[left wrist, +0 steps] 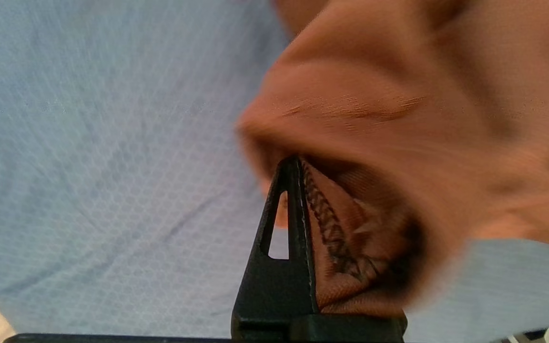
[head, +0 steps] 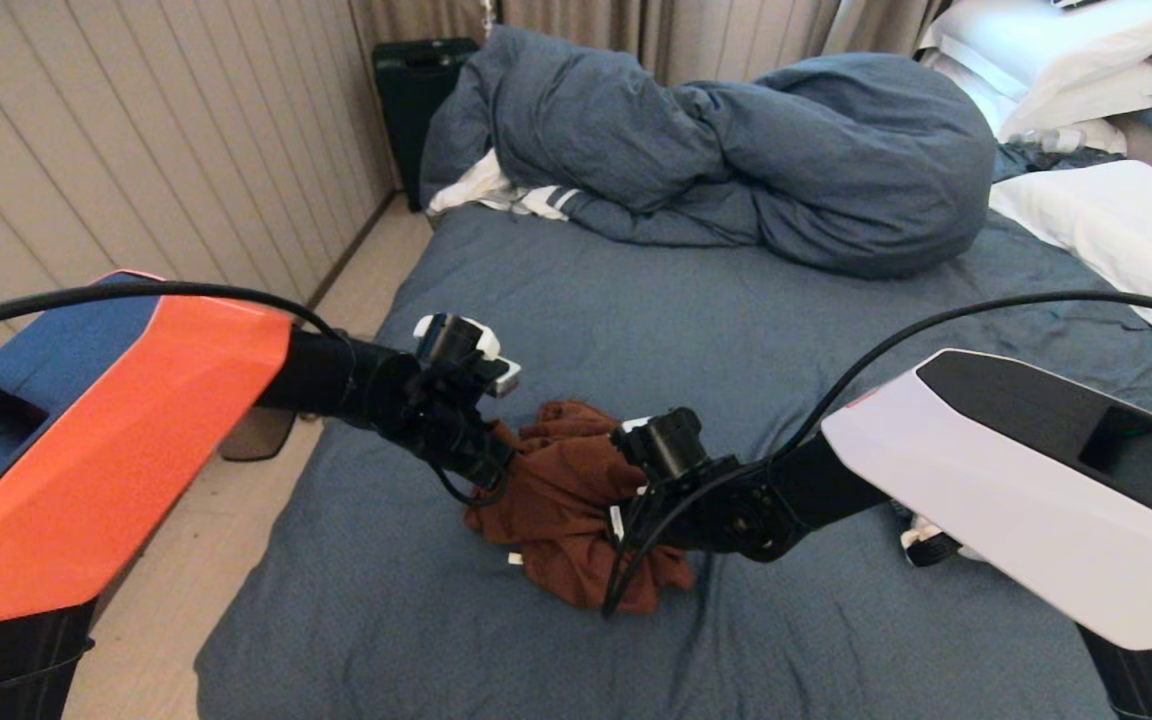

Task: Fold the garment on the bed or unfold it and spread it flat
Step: Fold the brown shorts

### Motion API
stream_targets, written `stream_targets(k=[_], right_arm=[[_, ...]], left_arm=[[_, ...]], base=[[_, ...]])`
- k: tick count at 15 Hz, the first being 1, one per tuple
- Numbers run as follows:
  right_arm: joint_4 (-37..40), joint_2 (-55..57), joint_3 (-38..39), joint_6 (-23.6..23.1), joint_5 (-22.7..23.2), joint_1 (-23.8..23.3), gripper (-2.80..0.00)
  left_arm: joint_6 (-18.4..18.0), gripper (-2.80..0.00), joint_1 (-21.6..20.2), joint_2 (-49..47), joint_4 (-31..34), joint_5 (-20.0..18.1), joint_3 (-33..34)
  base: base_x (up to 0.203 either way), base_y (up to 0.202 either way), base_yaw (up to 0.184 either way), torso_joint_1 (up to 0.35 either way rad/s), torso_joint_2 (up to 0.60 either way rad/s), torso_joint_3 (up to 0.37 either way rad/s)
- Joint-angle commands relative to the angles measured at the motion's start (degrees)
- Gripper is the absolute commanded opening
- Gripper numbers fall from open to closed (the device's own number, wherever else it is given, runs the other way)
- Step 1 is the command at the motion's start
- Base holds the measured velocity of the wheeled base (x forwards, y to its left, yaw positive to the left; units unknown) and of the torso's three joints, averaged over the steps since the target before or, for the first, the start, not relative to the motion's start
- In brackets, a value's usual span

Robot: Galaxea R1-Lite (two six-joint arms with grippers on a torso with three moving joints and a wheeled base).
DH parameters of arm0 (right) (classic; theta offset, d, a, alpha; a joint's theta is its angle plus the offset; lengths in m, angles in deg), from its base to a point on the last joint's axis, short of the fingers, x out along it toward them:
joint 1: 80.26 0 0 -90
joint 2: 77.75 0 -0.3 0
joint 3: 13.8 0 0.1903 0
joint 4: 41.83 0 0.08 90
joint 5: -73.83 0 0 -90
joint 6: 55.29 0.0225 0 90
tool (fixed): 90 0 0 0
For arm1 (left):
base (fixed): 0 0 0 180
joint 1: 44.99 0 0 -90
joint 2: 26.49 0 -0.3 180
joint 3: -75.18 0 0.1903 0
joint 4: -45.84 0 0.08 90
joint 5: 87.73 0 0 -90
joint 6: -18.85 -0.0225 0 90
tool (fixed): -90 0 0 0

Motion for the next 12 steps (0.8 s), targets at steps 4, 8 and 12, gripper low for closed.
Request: stream_targets(k=[4, 8, 12], right_arm=[[-0.3, -0.1, 5.5, -0.6, -0.2, -3.5, -2.8], [-0.6, -0.6, 7.5, -0.4, -0.2, -4.0, -2.8], [-0.6, -2.6, 8.5, -0.2, -0.2, -3.9, -2.8]], left_arm=[[-0.9, -2.8, -0.5, -1.1, -2.5, -2.0, 8.8], [-1.7, -2.8, -0.6, 1.7, -8.5, -2.3, 18.1], [-1.9, -2.8, 1.9, 3.2, -20.0, -1.8, 28.5]], base=[[0.0, 0.0, 0.0, 0.0, 0.0, 0.0], [0.0, 0.0, 0.0, 0.0, 0.0, 0.0], [0.0, 0.0, 0.0, 0.0, 0.0, 0.0]])
